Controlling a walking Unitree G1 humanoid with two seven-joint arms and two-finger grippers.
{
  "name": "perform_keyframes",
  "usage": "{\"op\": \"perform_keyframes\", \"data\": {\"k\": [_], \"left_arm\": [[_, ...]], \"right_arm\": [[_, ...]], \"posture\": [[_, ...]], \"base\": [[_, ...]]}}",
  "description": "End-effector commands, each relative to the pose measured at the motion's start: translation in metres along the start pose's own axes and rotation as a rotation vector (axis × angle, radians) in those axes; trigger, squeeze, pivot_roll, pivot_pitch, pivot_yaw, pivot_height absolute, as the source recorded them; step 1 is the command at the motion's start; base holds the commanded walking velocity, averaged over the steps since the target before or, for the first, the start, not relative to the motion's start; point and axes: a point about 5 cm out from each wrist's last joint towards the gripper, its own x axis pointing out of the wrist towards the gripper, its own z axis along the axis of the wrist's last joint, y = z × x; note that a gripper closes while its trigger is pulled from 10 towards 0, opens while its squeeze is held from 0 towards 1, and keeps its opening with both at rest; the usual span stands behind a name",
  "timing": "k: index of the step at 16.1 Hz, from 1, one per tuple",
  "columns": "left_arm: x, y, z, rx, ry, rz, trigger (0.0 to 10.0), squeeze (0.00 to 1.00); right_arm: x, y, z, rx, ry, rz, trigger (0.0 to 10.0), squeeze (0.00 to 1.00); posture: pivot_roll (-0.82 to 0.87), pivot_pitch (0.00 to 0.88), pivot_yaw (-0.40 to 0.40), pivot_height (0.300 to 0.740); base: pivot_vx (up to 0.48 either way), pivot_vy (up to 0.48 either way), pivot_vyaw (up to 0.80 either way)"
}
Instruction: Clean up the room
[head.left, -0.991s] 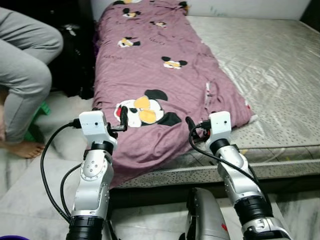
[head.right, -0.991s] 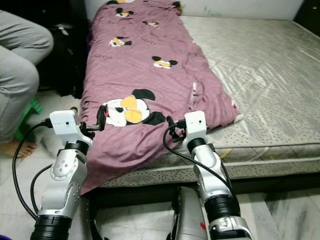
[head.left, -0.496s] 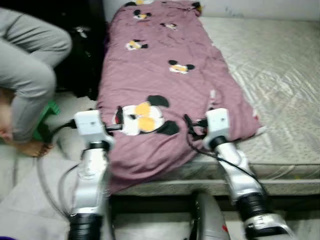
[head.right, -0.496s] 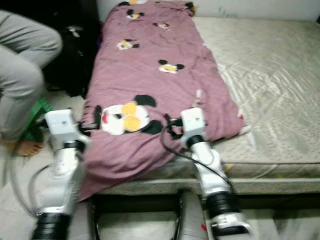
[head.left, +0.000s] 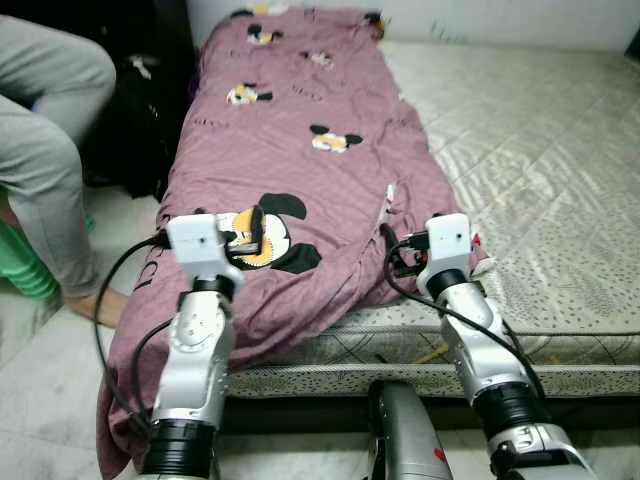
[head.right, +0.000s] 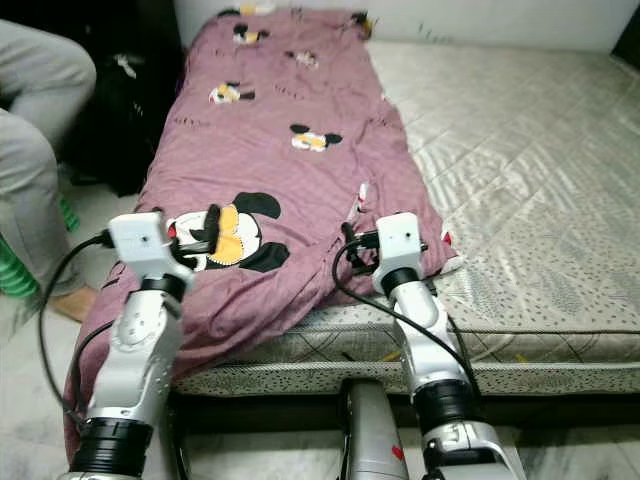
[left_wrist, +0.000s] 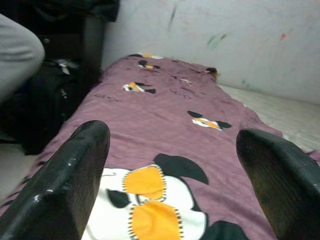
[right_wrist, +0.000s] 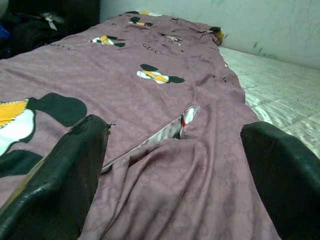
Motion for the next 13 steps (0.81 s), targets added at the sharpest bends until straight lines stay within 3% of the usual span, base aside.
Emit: {"op": "perform_keyframes", "data": {"k": [1, 3, 6, 10, 13], "left_arm": [[0.0, 0.0, 0.001, -0.001, -0.01, 0.004, 10.0, 0.0], [-0.004, 0.001, 0.001, -0.003, -0.009, 0.017, 10.0, 0.0], [-0.022, 0.002, 0.003, 0.051, -0.004, -0.006, 10.0, 0.0], [-0.068, 0.009, -0.002, 0.1, 0.112, -0.068, 10.0, 0.0], [-0.085, 0.012, 0.006, 0.104, 0.146, -0.042, 10.0, 0.0]], "right_arm": [[-0.001, -0.003, -0.001, 0.006, 0.008, -0.005, 10.0, 0.0], [-0.001, -0.002, -0.001, -0.008, 0.003, 0.016, 10.0, 0.0], [0.004, 0.002, -0.003, 0.021, 0.04, 0.024, 10.0, 0.0], [0.044, 0.023, 0.025, 0.055, 0.05, 0.008, 10.0, 0.0], [0.057, 0.02, 0.038, 0.051, 0.068, -0.073, 10.0, 0.0]], "posture": [[-0.08, 0.002, -0.052, 0.507], [-0.06, 0.014, -0.062, 0.507], [-0.03, 0.073, -0.049, 0.507], [0.05, 0.218, -0.029, 0.507], [0.11, 0.265, -0.026, 0.507]], "base": [[0.0, 0.0, -0.44], [0.0, 0.0, 0.0], [0.0, 0.0, 0.0], [0.0, 0.0, 0.0], [0.0, 0.0, 0.0]]}}
